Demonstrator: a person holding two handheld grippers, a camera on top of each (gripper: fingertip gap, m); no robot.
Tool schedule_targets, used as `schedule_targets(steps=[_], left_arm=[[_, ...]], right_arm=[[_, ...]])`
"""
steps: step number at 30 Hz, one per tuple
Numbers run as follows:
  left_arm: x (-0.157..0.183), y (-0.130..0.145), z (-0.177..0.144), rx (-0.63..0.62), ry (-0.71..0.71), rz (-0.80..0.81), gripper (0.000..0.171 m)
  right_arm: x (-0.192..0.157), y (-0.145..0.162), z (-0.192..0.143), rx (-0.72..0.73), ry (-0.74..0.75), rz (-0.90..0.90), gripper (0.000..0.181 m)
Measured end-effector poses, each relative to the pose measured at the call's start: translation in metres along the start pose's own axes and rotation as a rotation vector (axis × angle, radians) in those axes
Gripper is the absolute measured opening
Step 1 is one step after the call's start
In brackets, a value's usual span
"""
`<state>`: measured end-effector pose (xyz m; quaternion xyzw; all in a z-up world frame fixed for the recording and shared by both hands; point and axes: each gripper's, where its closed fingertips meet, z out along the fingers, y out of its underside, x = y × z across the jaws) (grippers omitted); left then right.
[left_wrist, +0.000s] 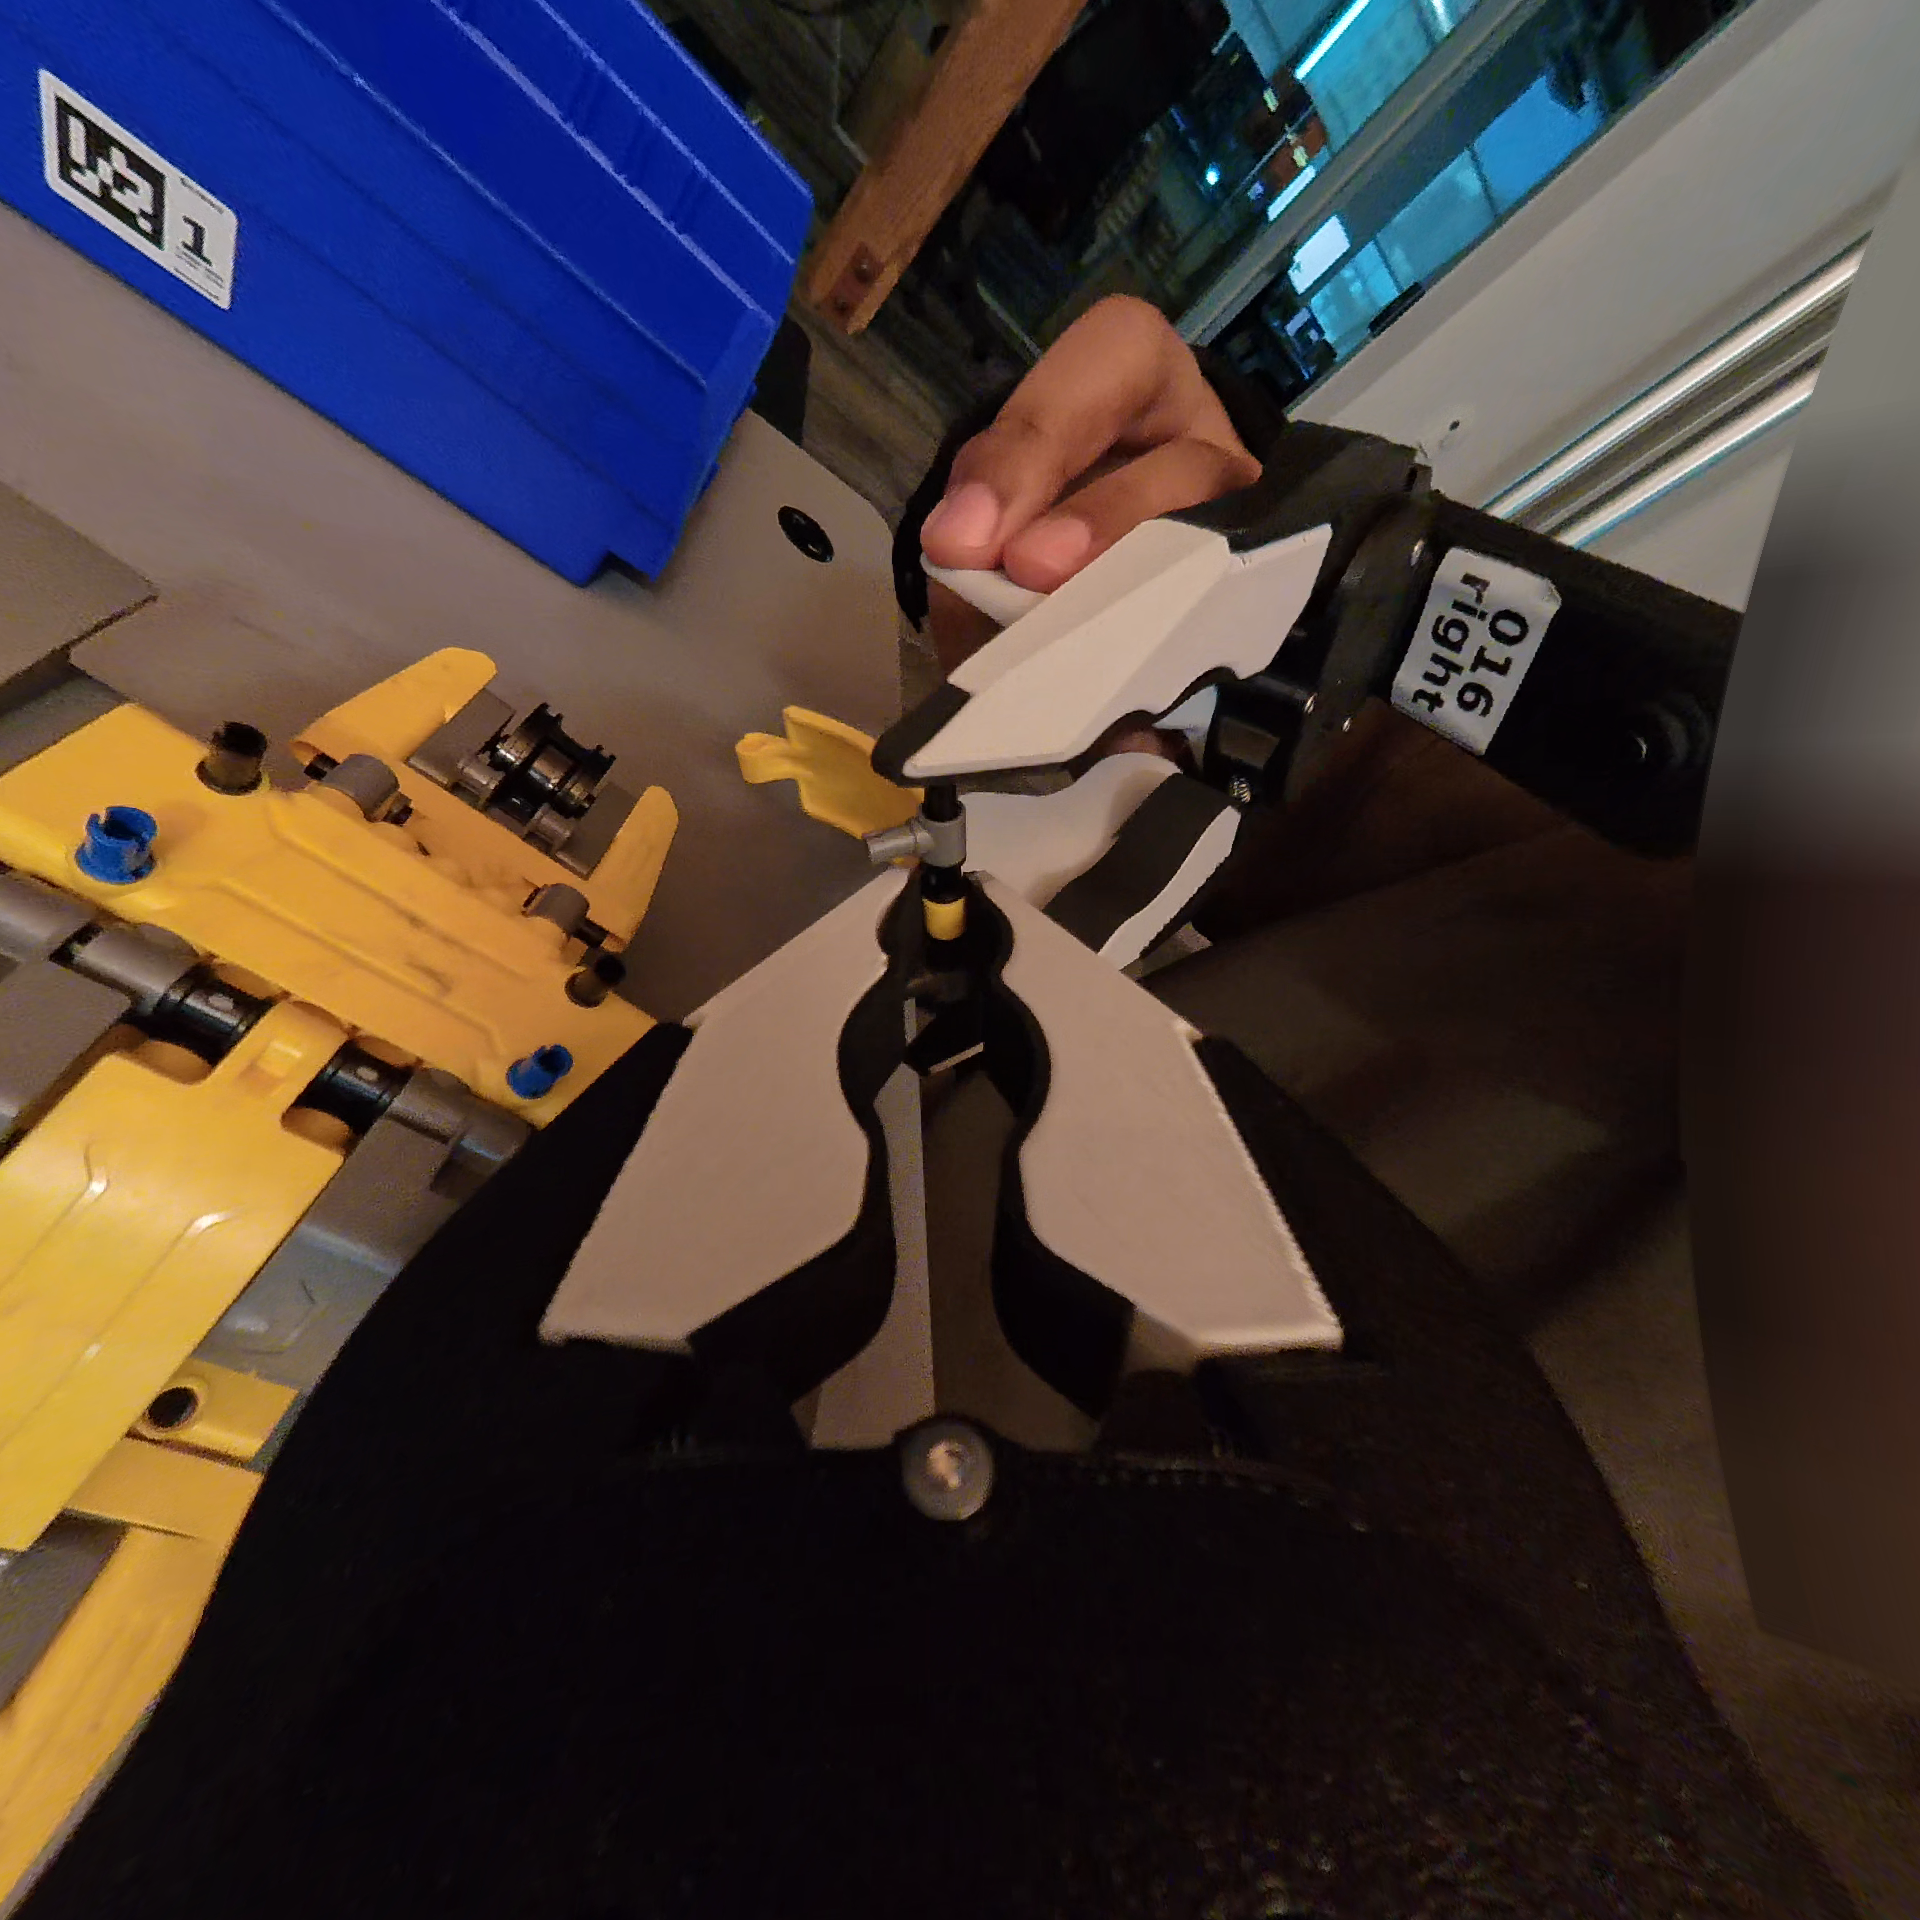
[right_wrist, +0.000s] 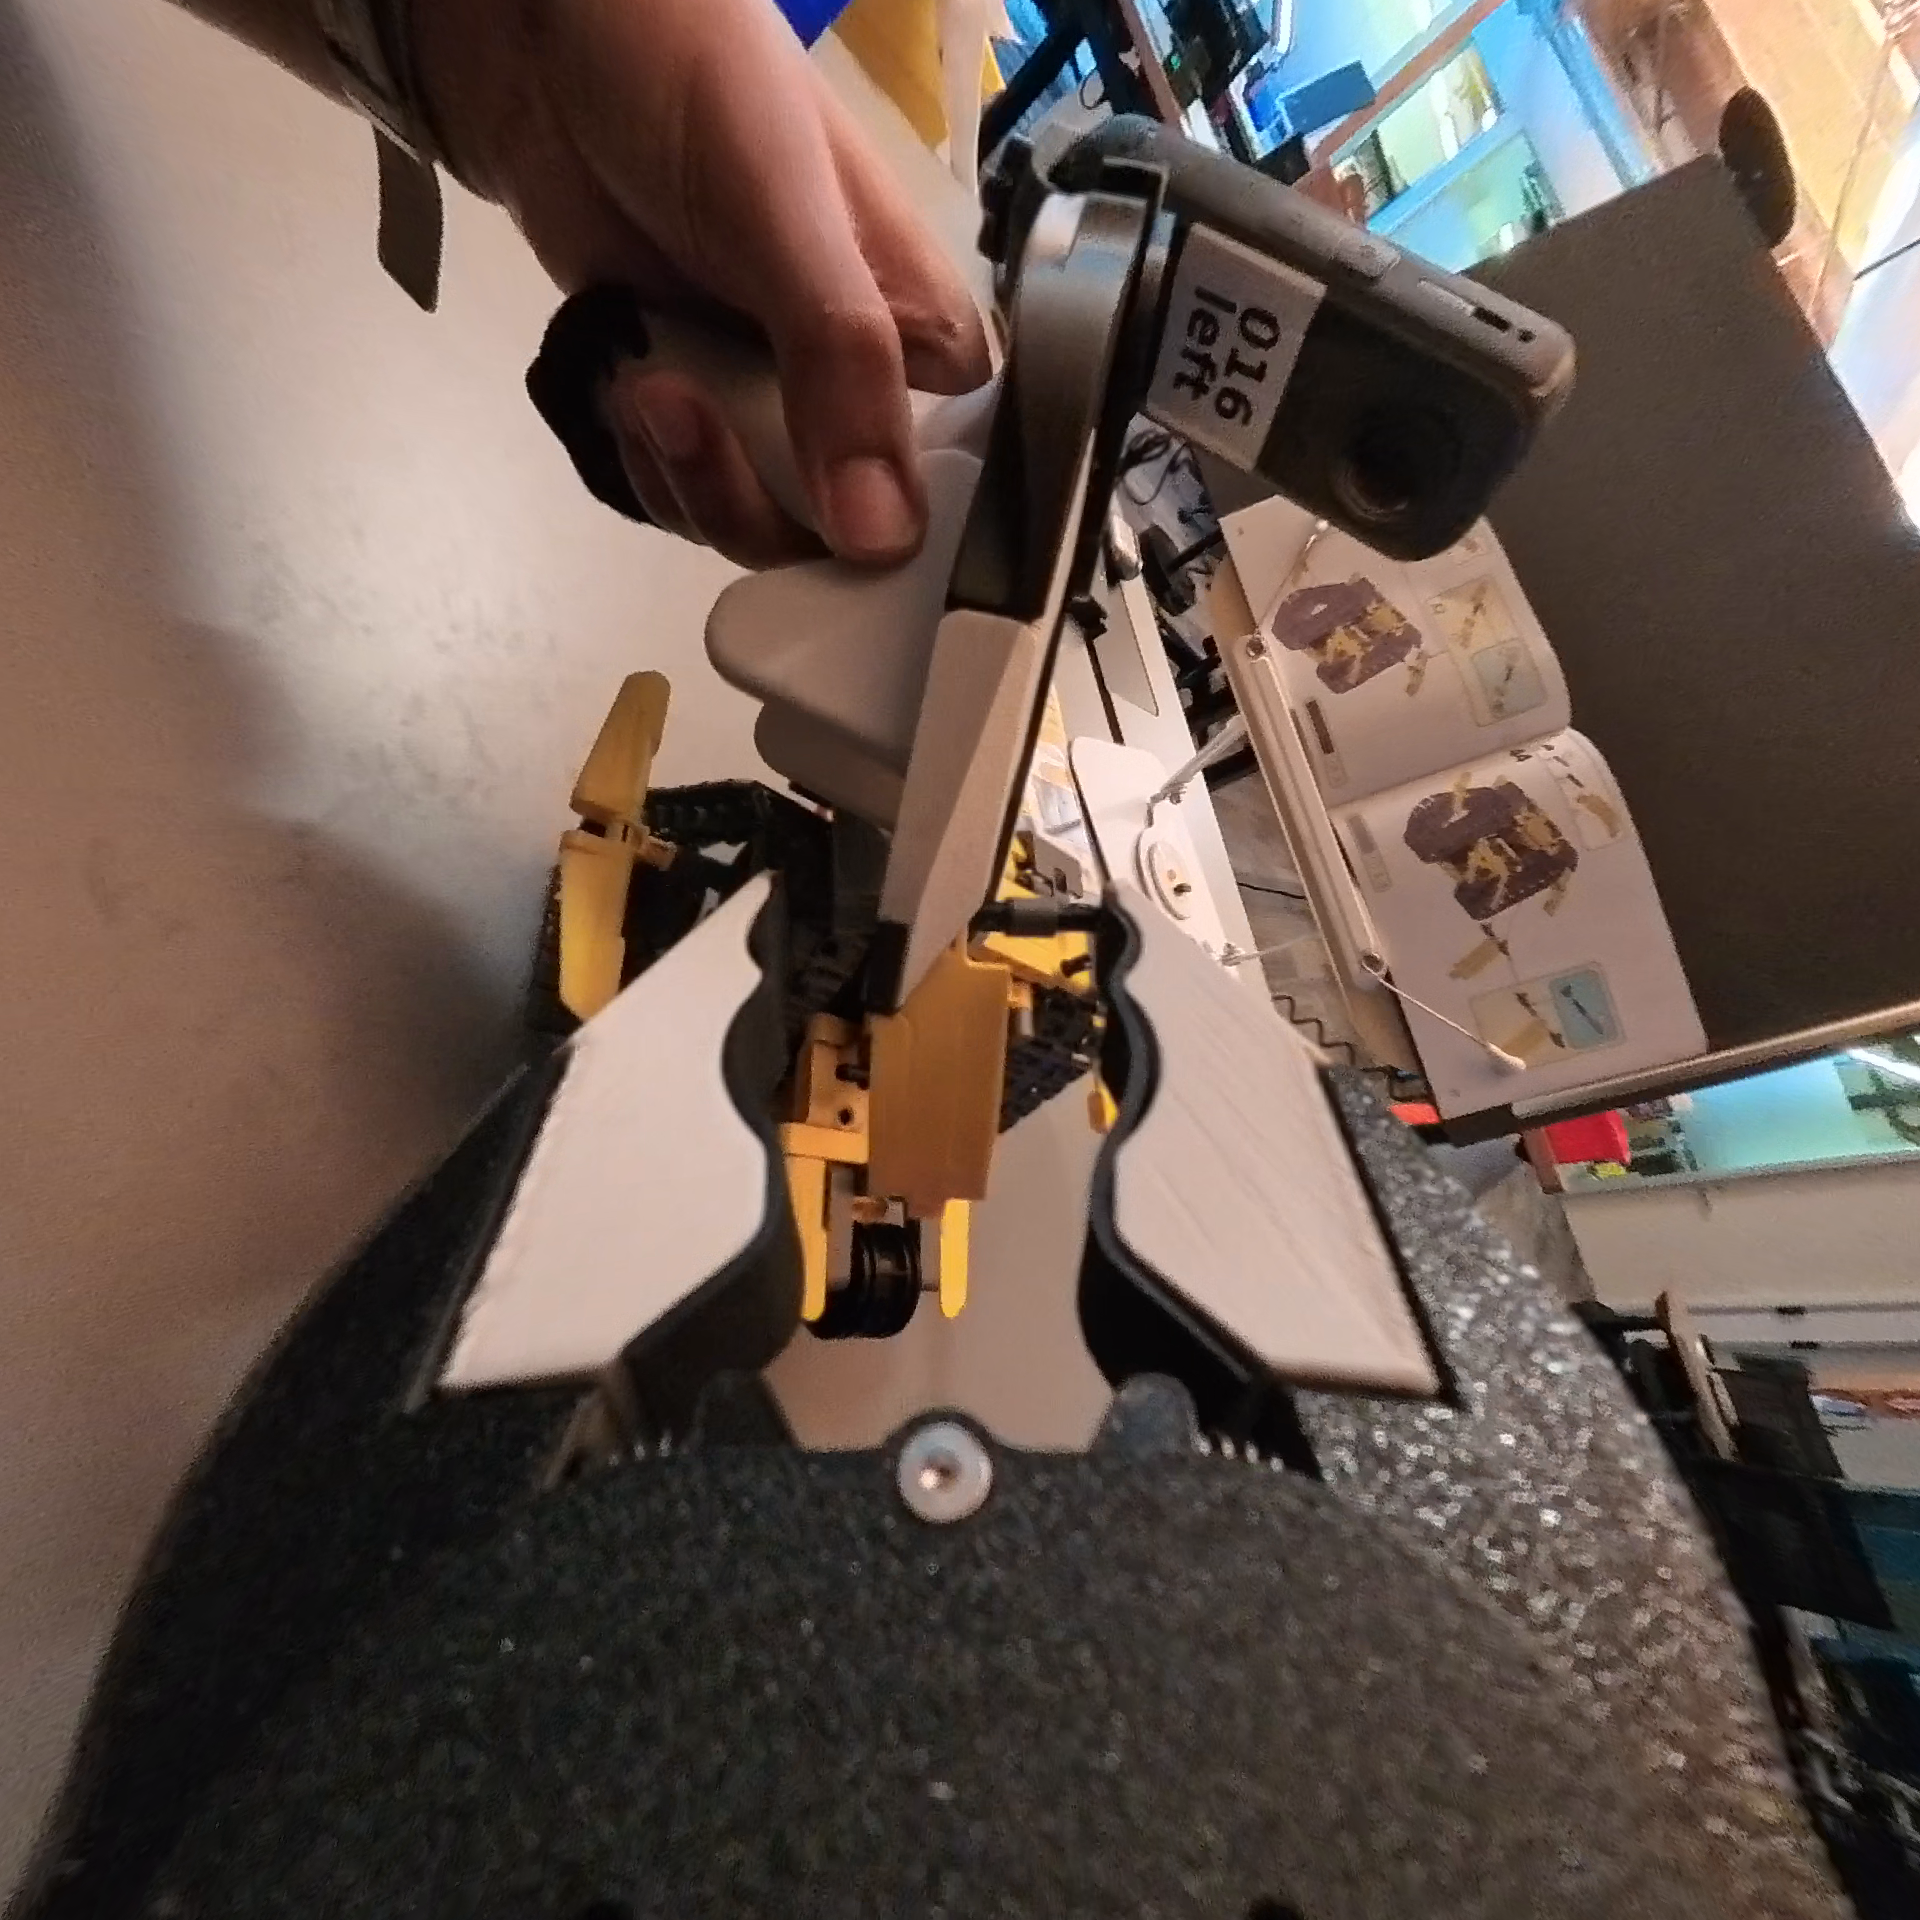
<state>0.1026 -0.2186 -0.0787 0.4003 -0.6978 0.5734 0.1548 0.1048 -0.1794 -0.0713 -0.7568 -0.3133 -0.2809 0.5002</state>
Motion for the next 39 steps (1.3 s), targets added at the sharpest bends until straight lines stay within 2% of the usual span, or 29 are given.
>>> schedule_targets(steps=[2, 4, 9, 13, 17, 20, 23, 27, 31, 35, 39], left_arm=[[0.003, -0.002, -0.002, 0.014, 0.015, 0.010, 0.005], [0.012, -0.005, -0.005, 0.046, 0.070, -0.004, 0.023], [0.015, -0.005, -0.009, 0.075, 0.115, -0.022, 0.019], [0.018, -0.011, -0.023, 0.139, 0.183, -0.066, 0.032], [0.009, -0.018, -0.042, 0.194, 0.091, -0.016, 0.033], [0.008, -0.025, -0.057, 0.229, 0.037, 0.026, 0.033], [-0.005, -0.032, -0.070, 0.256, -0.080, 0.092, 0.035], [-0.028, -0.034, -0.082, 0.260, -0.224, 0.147, 0.038], [-0.036, -0.028, -0.081, 0.238, -0.226, 0.132, 0.038], [-0.043, -0.025, -0.078, 0.213, -0.238, 0.132, 0.039], [-0.045, -0.028, -0.076, 0.215, -0.238, 0.145, 0.039]], right_arm=[[0.001, -0.002, -0.001, 0.002, 0.015, 0.003, 0.058], [0.004, -0.002, -0.002, 0.004, 0.033, 0.009, 0.058], [0.004, -0.005, -0.004, 0.062, 0.019, 0.082, 0.058], [0.016, -0.004, -0.007, 0.106, 0.047, 0.143, 0.058], [0.027, 0.023, 0.000, 0.071, 0.016, 0.255, 0.057], [0.030, 0.041, 0.011, 0.063, -0.062, 0.354, 0.058], [0.029, 0.041, 0.022, 0.109, -0.158, 0.469, 0.058], [0.023, 0.042, 0.040, 0.115, -0.230, 0.513, 0.058], [0.020, 0.044, 0.044, 0.106, -0.280, 0.564, 0.058], [0.013, 0.060, 0.045, 0.016, -0.302, 0.517, 0.058], [0.012, 0.058, 0.046, 0.021, -0.312, 0.506, 0.058]])
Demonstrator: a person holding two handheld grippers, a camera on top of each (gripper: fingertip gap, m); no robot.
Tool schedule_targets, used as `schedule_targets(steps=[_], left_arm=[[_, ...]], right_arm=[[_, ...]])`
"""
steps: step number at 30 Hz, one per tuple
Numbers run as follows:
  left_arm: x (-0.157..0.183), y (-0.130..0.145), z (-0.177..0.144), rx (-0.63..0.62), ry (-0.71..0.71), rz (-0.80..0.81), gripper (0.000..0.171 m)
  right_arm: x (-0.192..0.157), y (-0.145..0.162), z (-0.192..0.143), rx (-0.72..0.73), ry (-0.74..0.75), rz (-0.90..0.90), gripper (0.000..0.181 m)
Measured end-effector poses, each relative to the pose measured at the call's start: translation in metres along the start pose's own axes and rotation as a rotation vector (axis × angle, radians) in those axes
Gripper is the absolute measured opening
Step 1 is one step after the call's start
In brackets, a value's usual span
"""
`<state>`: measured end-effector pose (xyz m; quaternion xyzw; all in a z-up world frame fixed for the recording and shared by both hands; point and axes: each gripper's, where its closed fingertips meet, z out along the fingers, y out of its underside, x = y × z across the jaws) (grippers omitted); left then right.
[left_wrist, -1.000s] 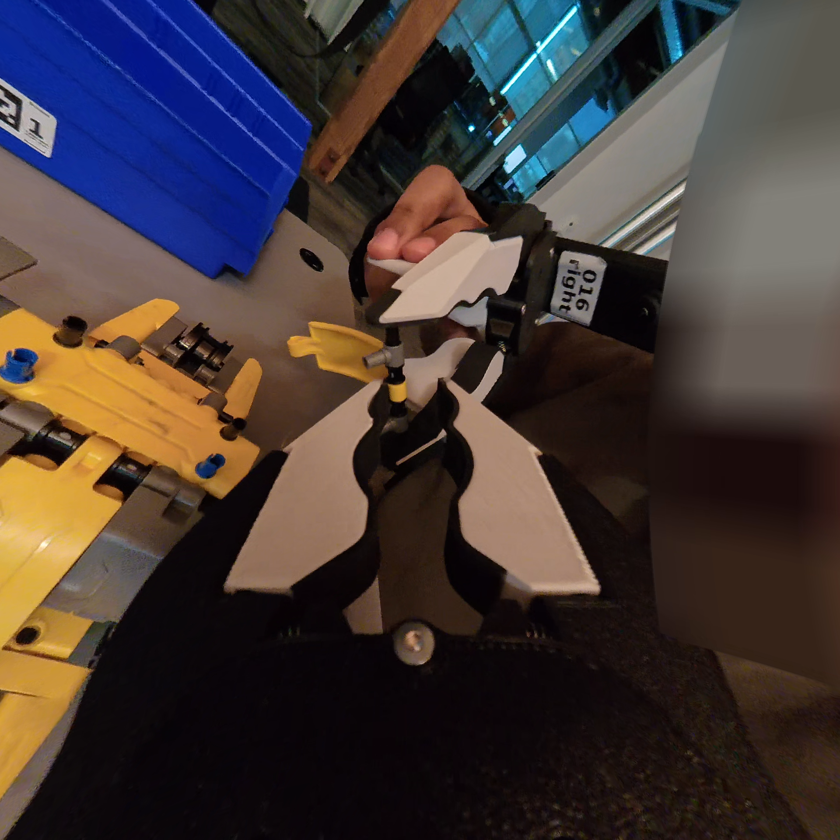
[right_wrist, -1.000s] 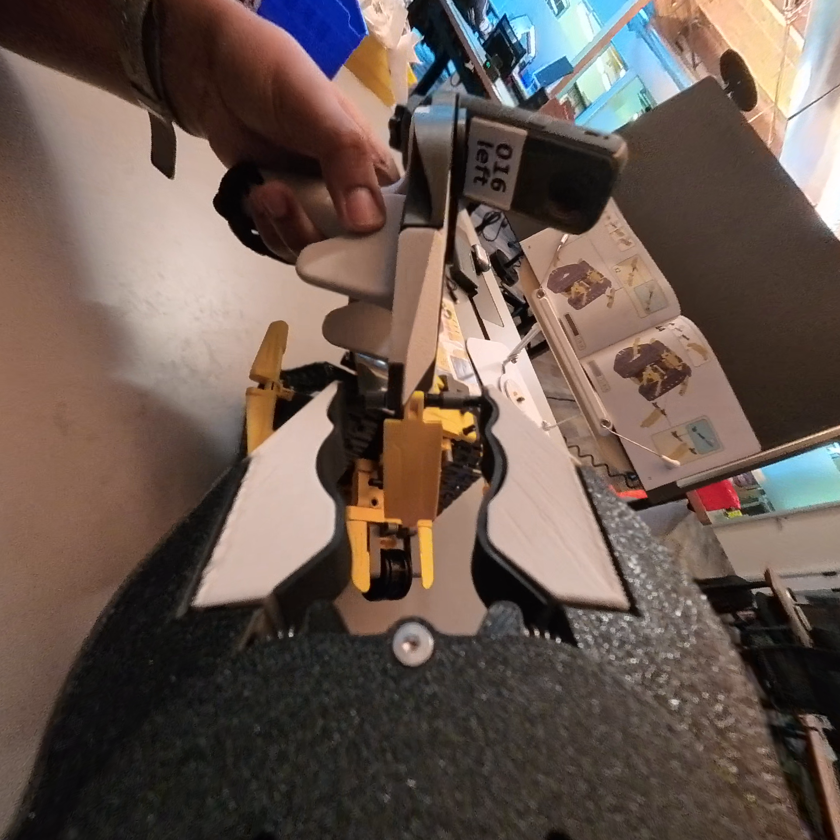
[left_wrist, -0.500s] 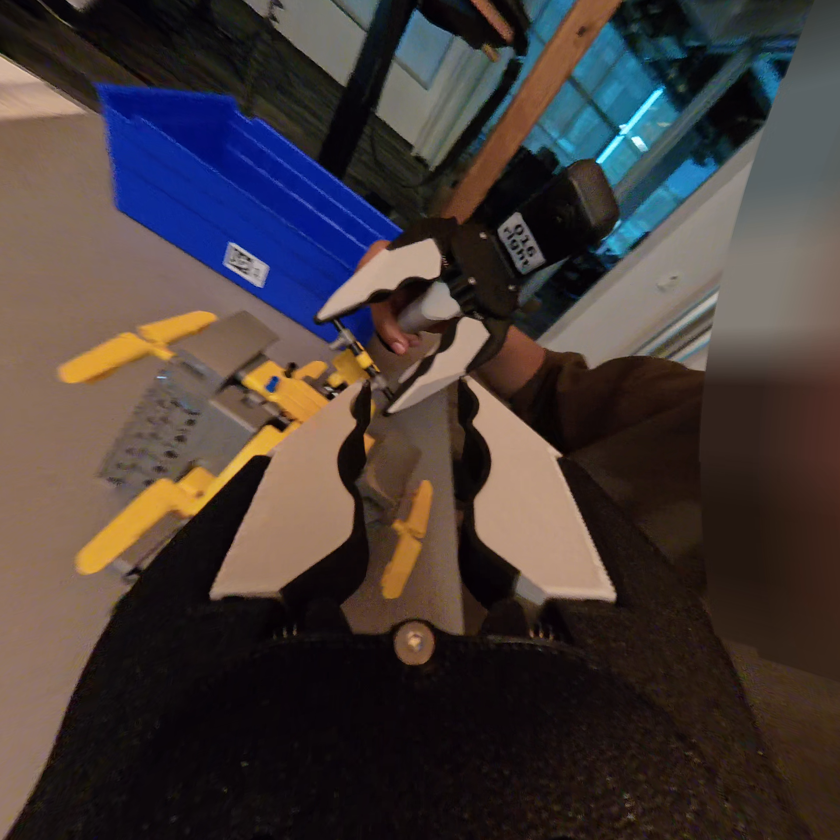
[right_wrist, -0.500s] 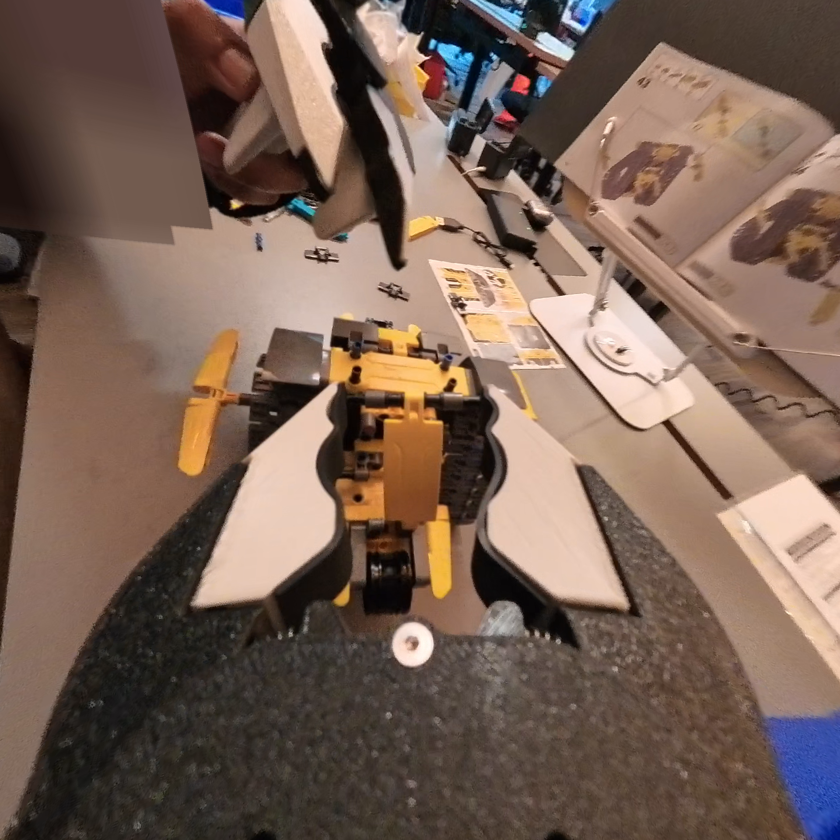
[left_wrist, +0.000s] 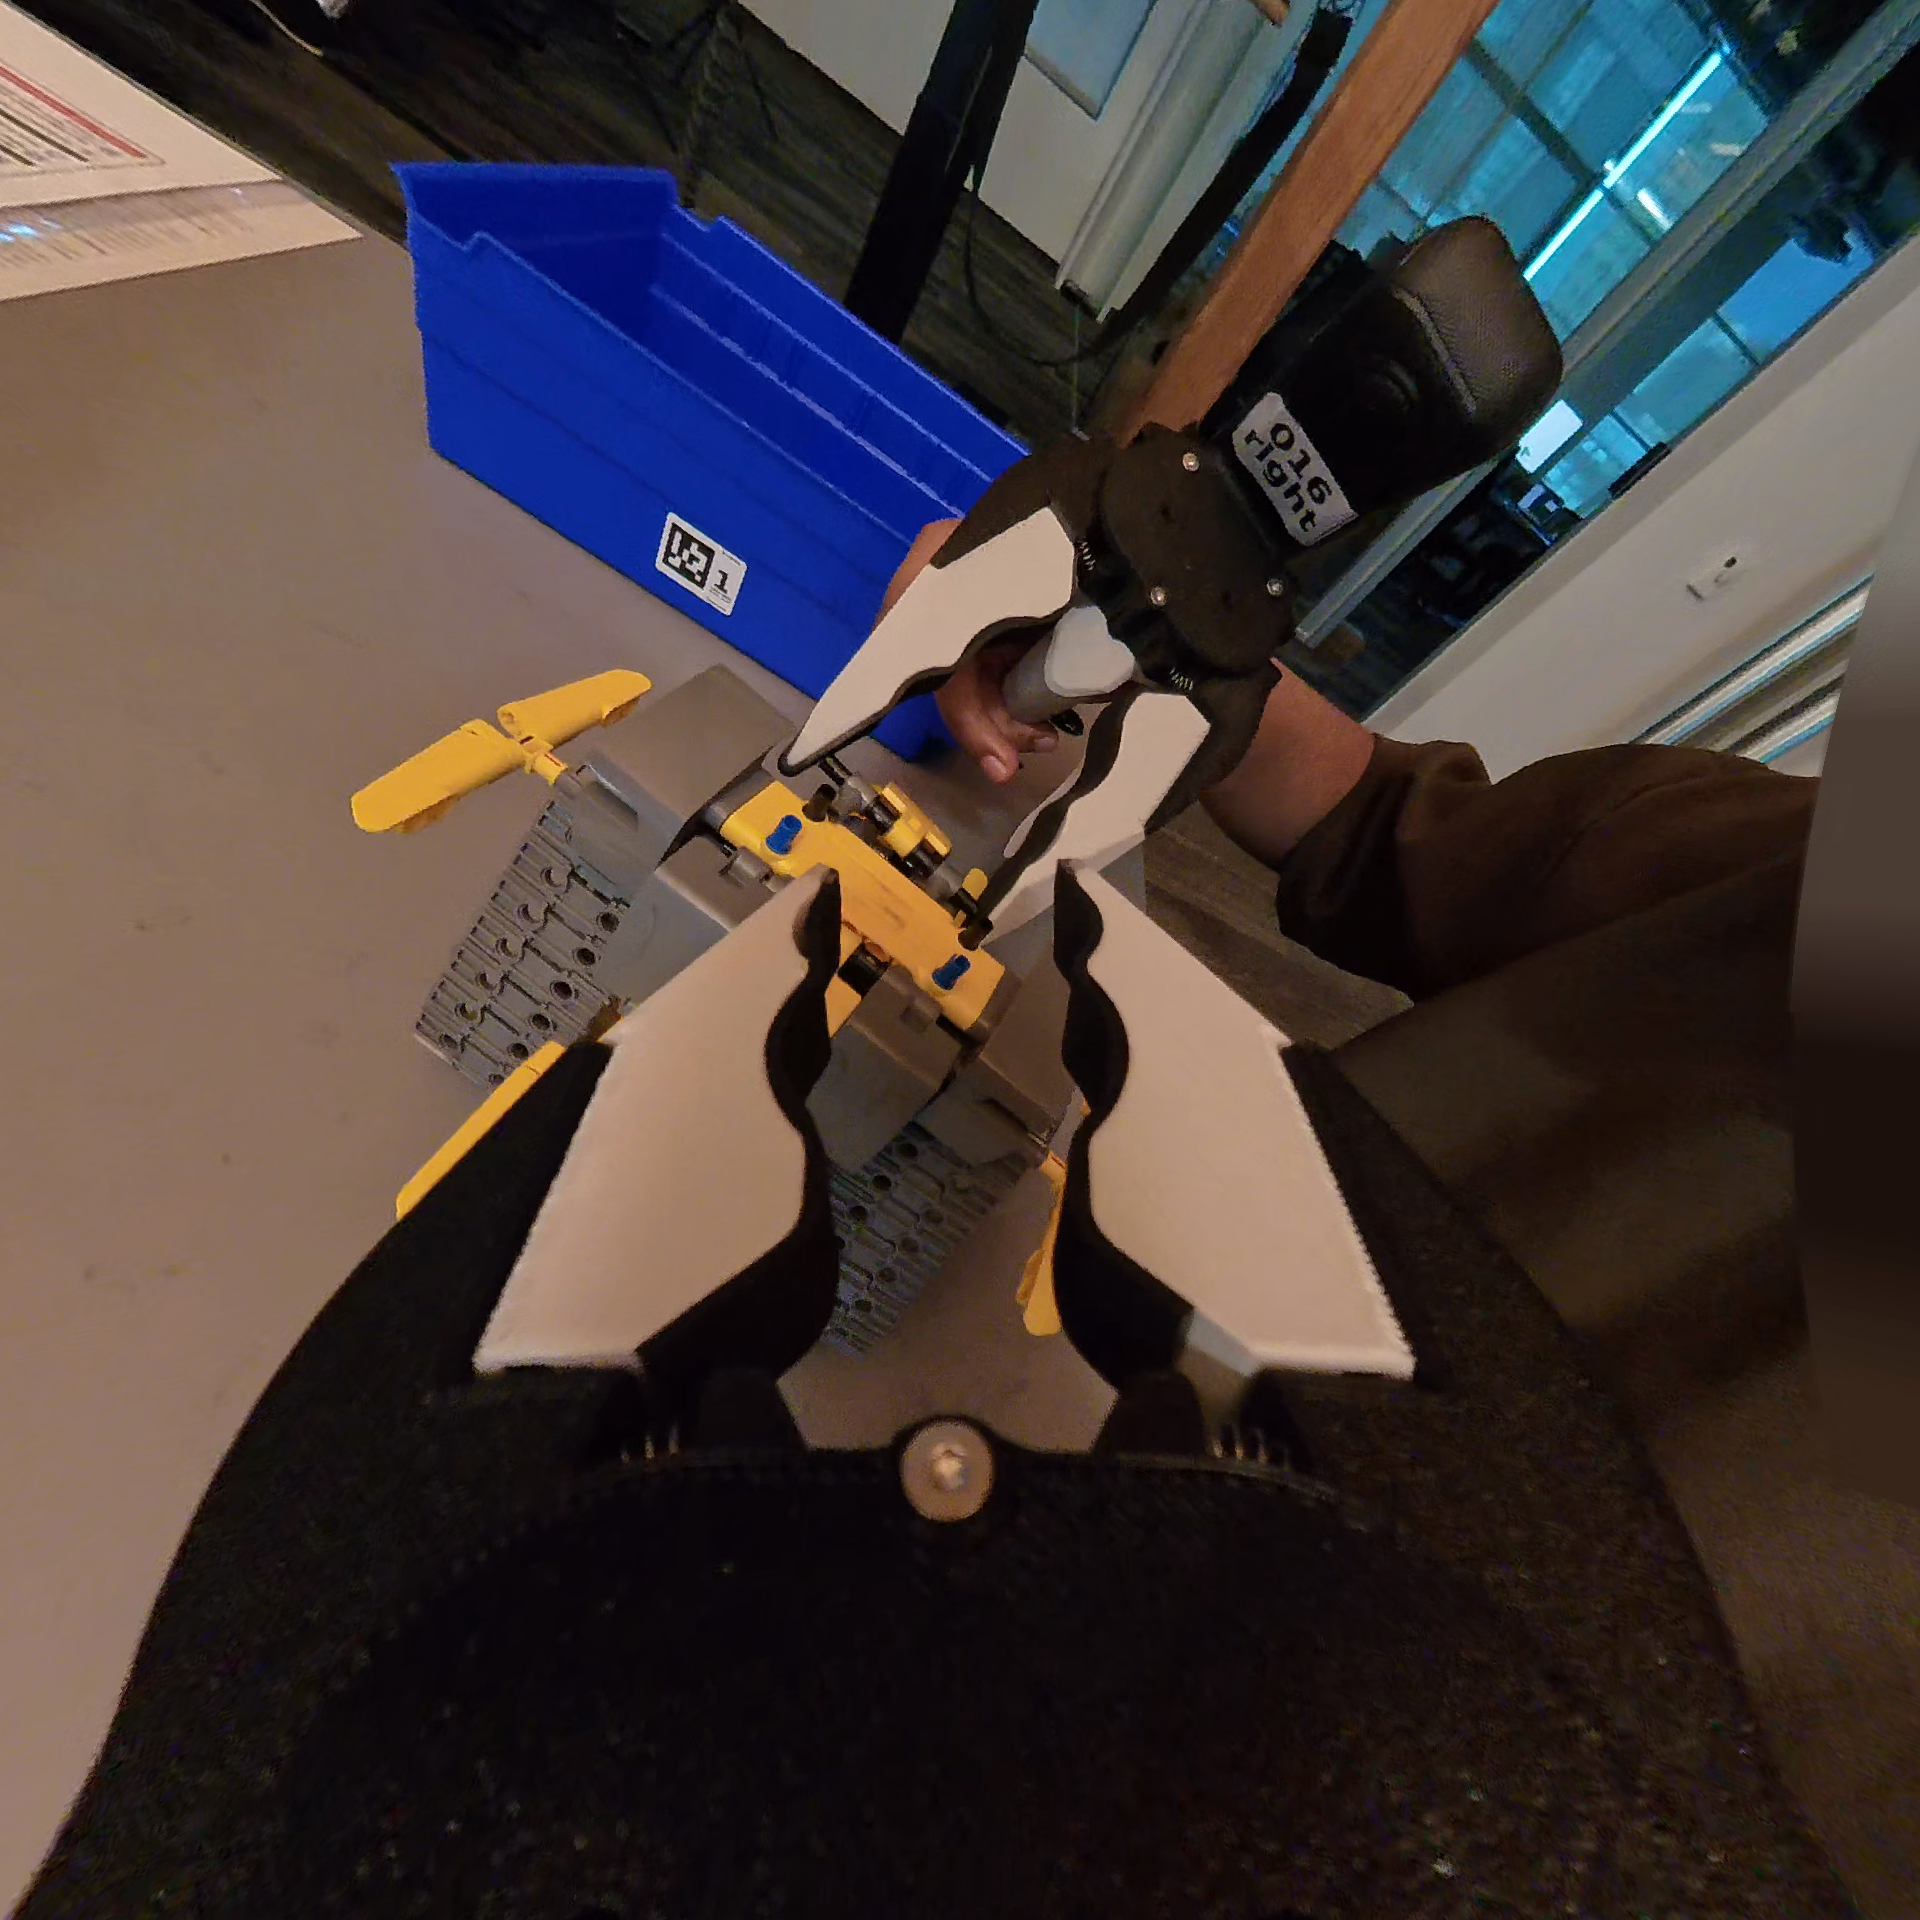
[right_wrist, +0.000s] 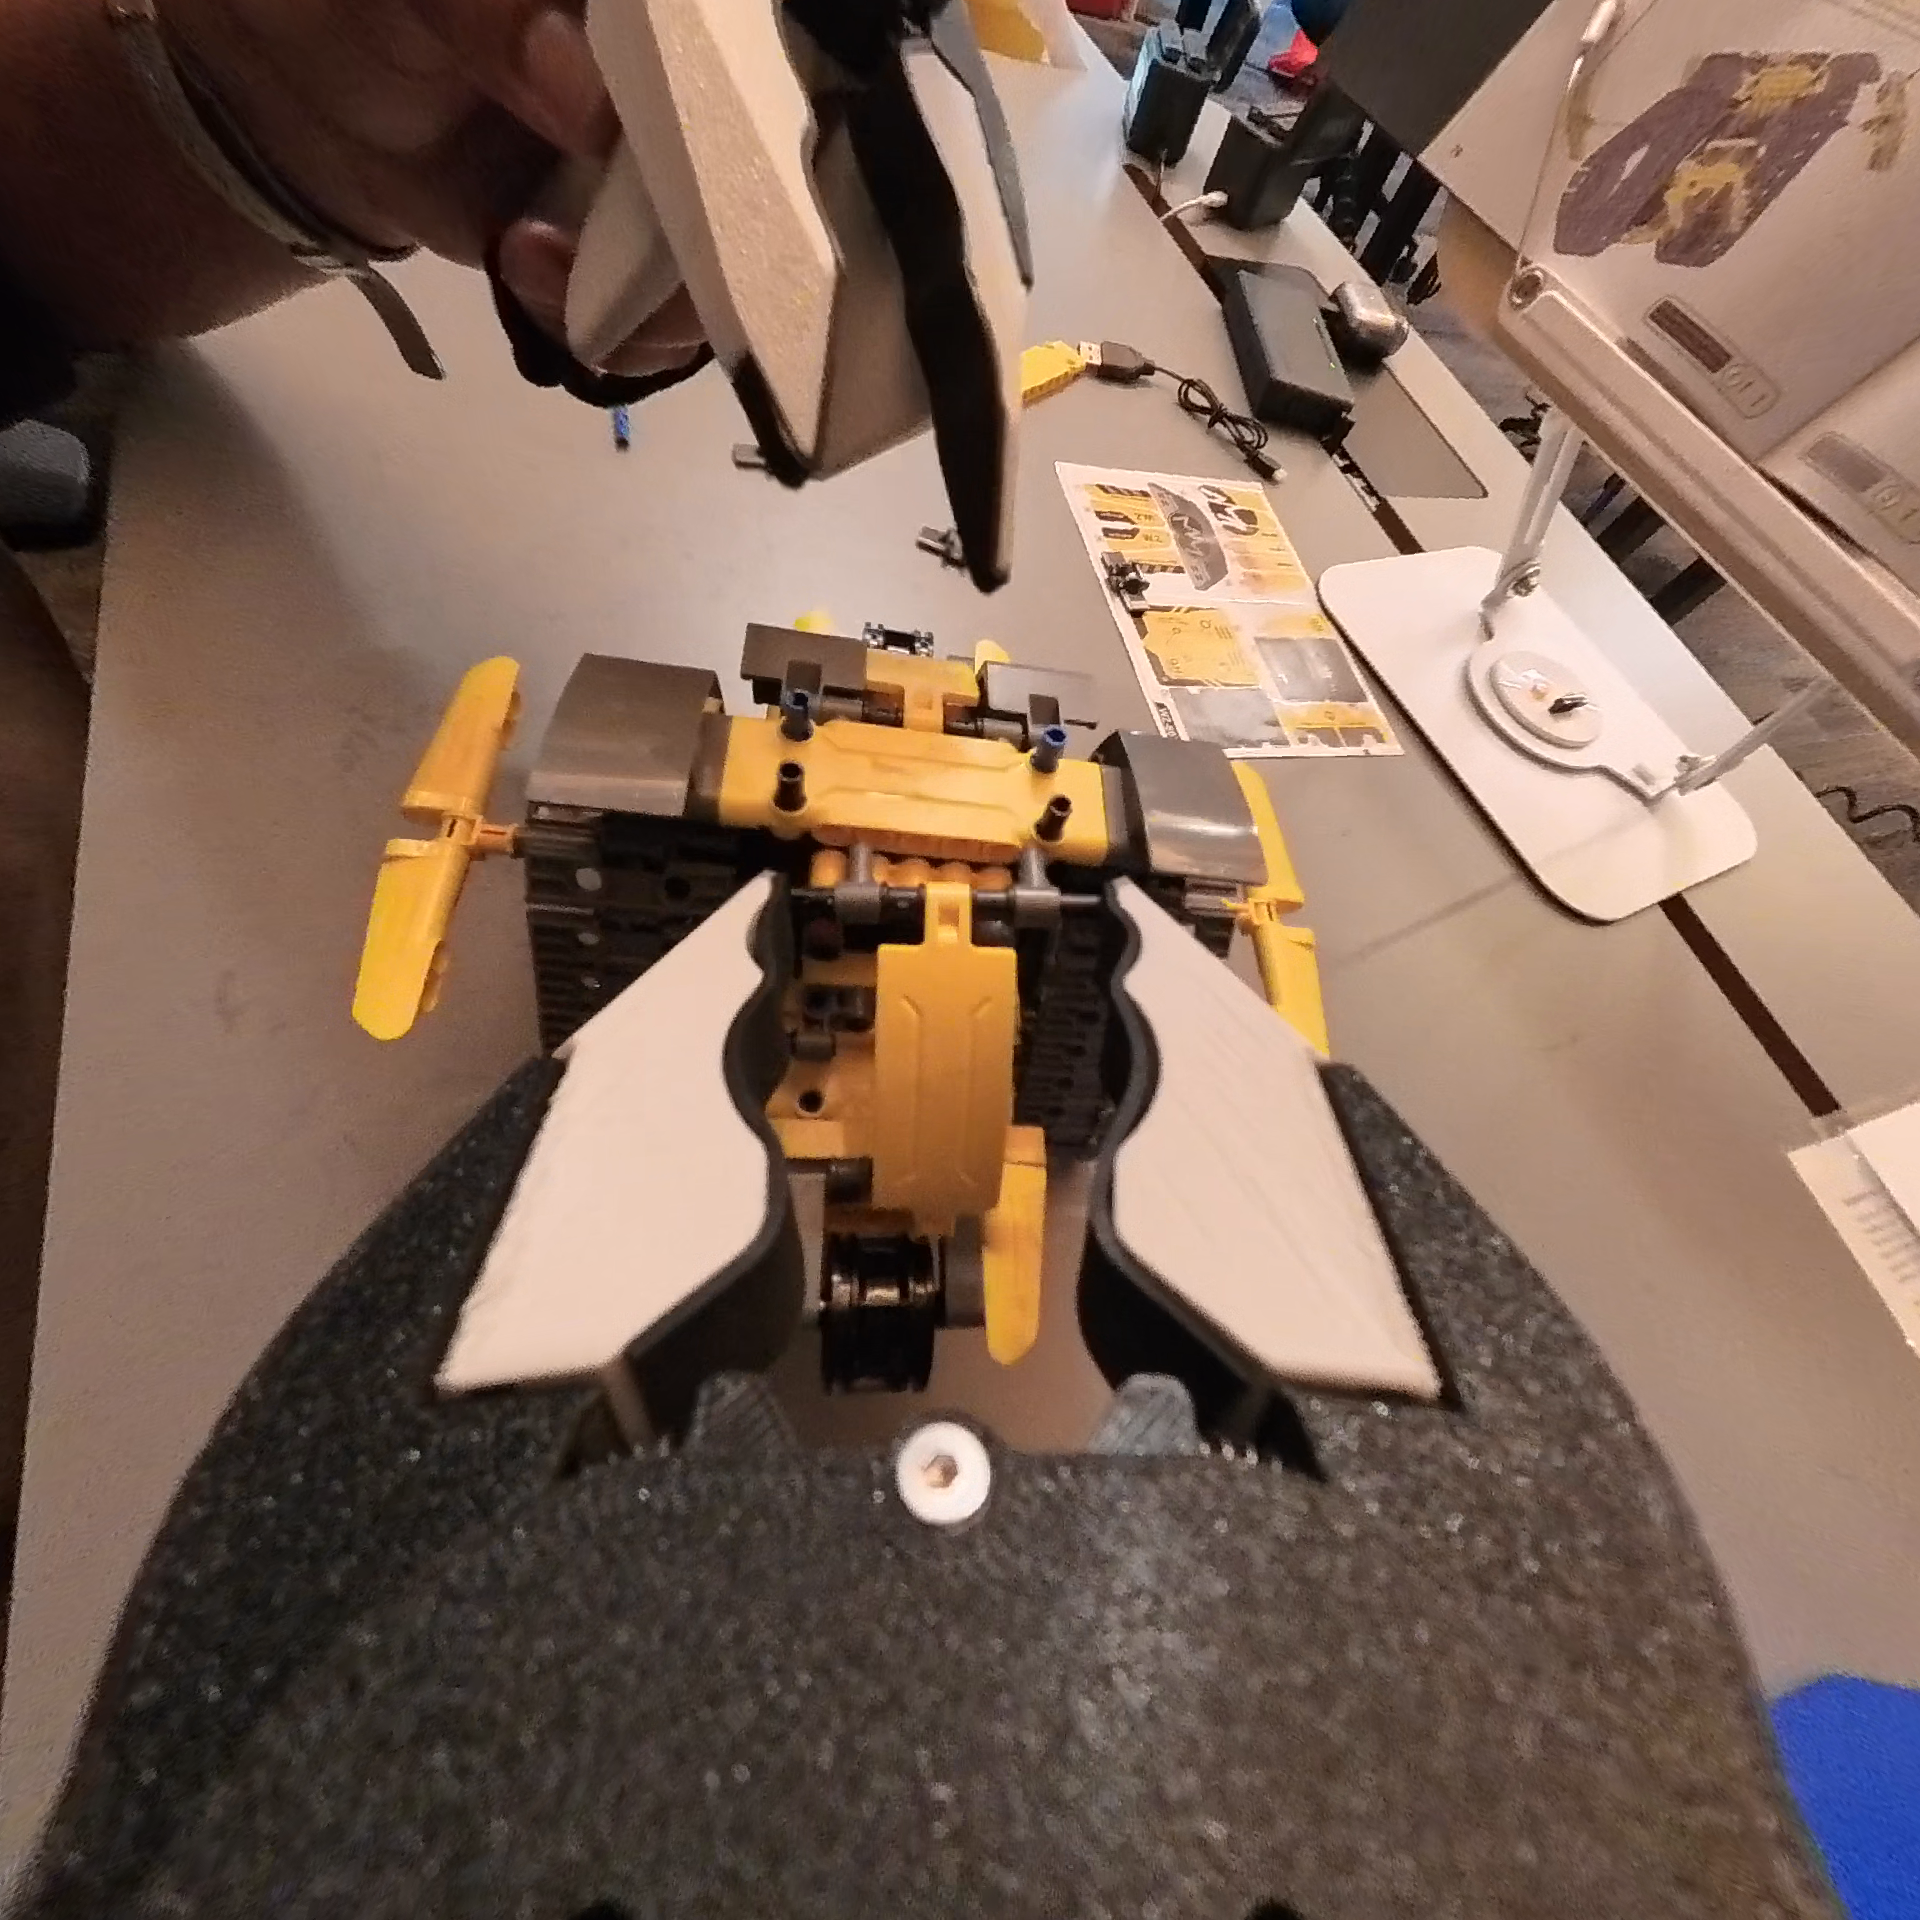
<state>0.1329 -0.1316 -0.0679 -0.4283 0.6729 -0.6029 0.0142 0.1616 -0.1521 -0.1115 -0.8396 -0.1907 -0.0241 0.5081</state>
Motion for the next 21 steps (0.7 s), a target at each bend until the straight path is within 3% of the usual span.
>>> schedule_targets(steps=[6, 13, 21], left_arm=[[-0.001, 0.007, 0.006, -0.031, -0.023, 0.063, 0.048], [-0.012, 0.012, 0.010, -0.093, -0.148, 0.220, 0.061], [-0.015, 0.008, 0.013, -0.086, -0.129, 0.175, 0.061]], right_arm=[[-0.003, -0.002, 0.001, 0.011, -0.014, 0.010, 0.058], [-0.002, -0.001, 0.002, 0.023, 0.016, -0.010, 0.065], [0.006, 0.004, -0.013, 0.071, 0.039, 0.040, 0.070]])
